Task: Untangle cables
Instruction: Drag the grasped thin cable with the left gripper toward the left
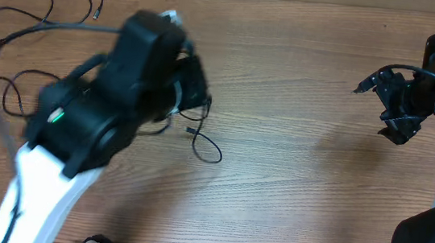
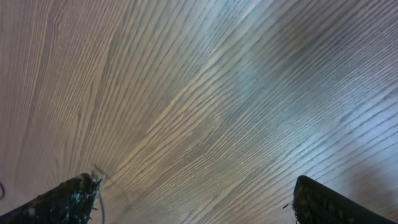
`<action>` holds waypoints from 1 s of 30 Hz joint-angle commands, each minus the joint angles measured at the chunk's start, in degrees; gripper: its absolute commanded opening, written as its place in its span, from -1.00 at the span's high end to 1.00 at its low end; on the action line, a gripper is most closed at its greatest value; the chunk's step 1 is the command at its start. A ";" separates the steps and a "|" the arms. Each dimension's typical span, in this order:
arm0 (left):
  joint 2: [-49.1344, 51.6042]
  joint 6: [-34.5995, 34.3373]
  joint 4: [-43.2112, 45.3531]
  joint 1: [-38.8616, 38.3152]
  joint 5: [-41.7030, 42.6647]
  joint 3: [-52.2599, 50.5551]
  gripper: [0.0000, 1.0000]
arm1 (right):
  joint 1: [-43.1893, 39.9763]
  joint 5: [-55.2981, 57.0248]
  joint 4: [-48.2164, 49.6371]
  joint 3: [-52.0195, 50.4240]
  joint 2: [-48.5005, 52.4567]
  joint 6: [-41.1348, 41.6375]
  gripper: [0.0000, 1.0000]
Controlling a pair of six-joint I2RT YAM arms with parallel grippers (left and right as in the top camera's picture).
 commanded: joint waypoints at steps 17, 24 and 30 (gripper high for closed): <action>-5.44 -13.20 -20.55 7.96 -11.52 0.24 0.92 | -0.11 0.44 -0.02 0.09 0.02 -0.02 -1.00; -5.53 -15.78 -19.30 9.01 -10.86 0.26 0.92 | -0.11 0.42 -0.02 0.09 0.02 -0.02 -1.00; -5.55 -18.95 -19.15 14.75 -13.73 0.24 0.91 | -0.11 0.44 -0.02 0.09 0.02 -0.02 -0.99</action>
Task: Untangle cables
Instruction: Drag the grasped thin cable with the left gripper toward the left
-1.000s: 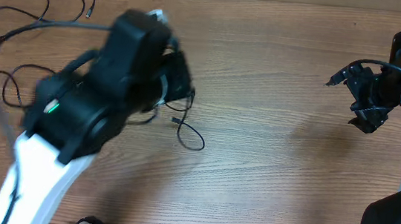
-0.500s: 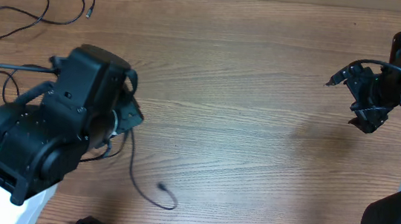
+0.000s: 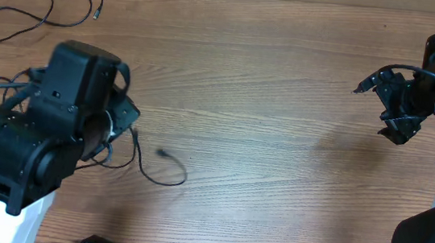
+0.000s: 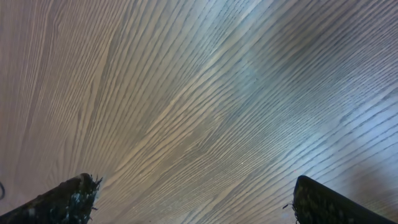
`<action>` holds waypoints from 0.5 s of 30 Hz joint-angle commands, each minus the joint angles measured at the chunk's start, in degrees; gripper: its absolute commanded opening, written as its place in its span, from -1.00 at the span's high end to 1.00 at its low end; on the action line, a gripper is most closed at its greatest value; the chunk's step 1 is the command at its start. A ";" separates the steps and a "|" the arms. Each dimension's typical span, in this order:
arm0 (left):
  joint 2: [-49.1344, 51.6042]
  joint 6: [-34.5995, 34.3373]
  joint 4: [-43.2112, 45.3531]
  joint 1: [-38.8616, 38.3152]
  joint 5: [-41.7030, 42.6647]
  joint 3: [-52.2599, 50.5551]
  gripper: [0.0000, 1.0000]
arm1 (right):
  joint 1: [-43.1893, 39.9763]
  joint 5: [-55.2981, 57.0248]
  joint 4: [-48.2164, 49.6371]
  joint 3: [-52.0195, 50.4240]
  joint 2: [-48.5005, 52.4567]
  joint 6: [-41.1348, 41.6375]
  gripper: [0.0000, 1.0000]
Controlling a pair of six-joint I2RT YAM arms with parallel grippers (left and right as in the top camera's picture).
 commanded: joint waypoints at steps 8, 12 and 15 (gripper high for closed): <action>-0.07 -4.04 0.17 16.22 -2.82 -0.44 0.92 | -0.11 0.44 -0.02 0.09 0.02 0.00 -1.00; 0.70 -5.33 0.24 23.89 -3.02 -0.81 0.91 | -0.11 0.44 -0.02 0.09 0.02 0.00 -1.00; 1.81 -5.70 0.20 29.53 -2.82 -0.81 0.91 | -0.11 0.44 -0.02 0.09 0.02 0.00 -1.00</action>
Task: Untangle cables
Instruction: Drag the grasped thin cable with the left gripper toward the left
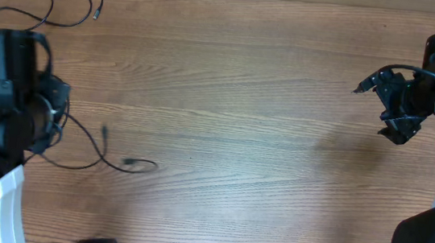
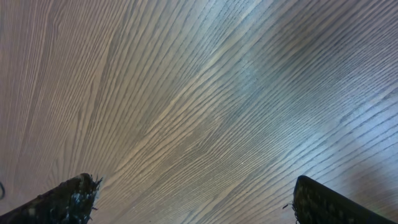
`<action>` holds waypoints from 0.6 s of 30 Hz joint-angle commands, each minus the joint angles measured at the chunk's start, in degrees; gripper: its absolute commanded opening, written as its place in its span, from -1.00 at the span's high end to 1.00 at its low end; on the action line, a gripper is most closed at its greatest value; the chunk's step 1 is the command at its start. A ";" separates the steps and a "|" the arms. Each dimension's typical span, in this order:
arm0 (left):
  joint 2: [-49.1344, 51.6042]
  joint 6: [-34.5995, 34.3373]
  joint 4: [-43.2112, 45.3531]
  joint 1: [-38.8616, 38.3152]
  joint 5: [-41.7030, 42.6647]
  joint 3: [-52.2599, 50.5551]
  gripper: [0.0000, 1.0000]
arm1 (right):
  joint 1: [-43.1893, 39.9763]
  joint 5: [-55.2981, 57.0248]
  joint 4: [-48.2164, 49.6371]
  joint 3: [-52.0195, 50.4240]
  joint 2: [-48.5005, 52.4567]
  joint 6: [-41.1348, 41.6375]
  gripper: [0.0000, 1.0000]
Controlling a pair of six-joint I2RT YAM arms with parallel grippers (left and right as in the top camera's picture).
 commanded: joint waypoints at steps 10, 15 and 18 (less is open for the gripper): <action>7.13 -5.90 -1.38 17.53 -1.66 -0.42 0.91 | -0.11 0.44 -0.02 0.09 0.02 0.02 -1.00; 11.15 -7.37 -1.99 22.53 -1.75 -0.42 0.91 | -0.11 0.44 -0.02 0.09 0.02 0.02 -1.00; 13.11 -7.52 -1.90 24.59 -2.75 -0.42 0.92 | -0.11 0.44 -0.02 0.09 0.02 0.02 -1.00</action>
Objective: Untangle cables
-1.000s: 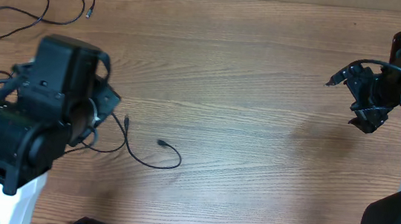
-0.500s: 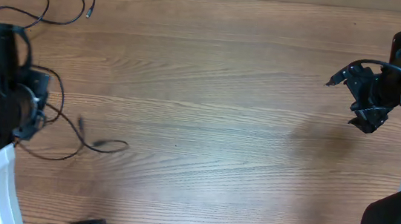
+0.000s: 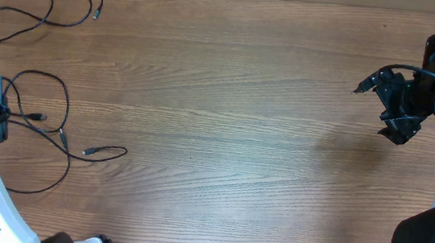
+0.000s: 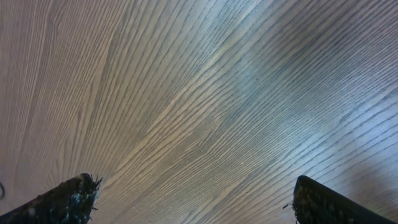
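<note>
Two thin black cables lie apart on the wooden table (image 3: 240, 140). One cable (image 3: 47, 8) is looped at the far left corner. The other cable (image 3: 59, 125) is spread below it in open loops, with plug ends near the middle left. My left arm shows only at the left edge, beside that second cable; its fingers are hidden. My right gripper (image 3: 396, 116) hangs over bare wood at the far right. In the right wrist view the right gripper (image 4: 199, 202) is open, nothing between its fingers (image 4: 78, 199).
The right arm's black cabling (image 3: 384, 78) hangs beside its wrist. The back edge of the table runs along the top of the overhead view.
My left arm has drawn back further to the left edge. The lower cable now lies more gathered at the left, its plug end nearer the edge. The right arm has not moved.
My left arm was over the lower cable left of the table's centre. At the following two moments it stood further left each time, the cable trailing to its right. Now the cable lies at the left, apart from the corner cable, which never moved.
</note>
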`<action>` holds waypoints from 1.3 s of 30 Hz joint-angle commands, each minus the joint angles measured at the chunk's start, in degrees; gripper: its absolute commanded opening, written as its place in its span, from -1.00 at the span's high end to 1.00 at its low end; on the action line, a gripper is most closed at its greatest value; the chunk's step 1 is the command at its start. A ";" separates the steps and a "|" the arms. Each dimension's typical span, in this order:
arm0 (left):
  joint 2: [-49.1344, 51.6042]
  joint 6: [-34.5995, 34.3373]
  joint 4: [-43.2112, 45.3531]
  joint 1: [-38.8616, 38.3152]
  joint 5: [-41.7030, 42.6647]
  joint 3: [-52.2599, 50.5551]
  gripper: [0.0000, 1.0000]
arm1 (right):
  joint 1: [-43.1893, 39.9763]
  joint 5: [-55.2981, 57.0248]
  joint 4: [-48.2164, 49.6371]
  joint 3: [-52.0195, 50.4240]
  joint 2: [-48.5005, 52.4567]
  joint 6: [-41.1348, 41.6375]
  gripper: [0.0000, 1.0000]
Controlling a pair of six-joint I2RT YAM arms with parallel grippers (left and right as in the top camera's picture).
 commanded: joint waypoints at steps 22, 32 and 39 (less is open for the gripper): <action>16.39 -7.37 -0.22 21.07 -19.87 -0.31 0.88 | -0.11 0.42 -0.02 0.09 0.02 0.02 -1.00; 22.69 -5.11 3.23 27.80 -20.52 -0.31 0.86 | -0.11 0.42 -0.02 0.09 0.02 0.02 -1.00; 23.80 5.51 7.34 27.52 -13.29 -0.31 0.73 | -0.11 0.42 -0.02 0.09 0.02 0.02 -1.00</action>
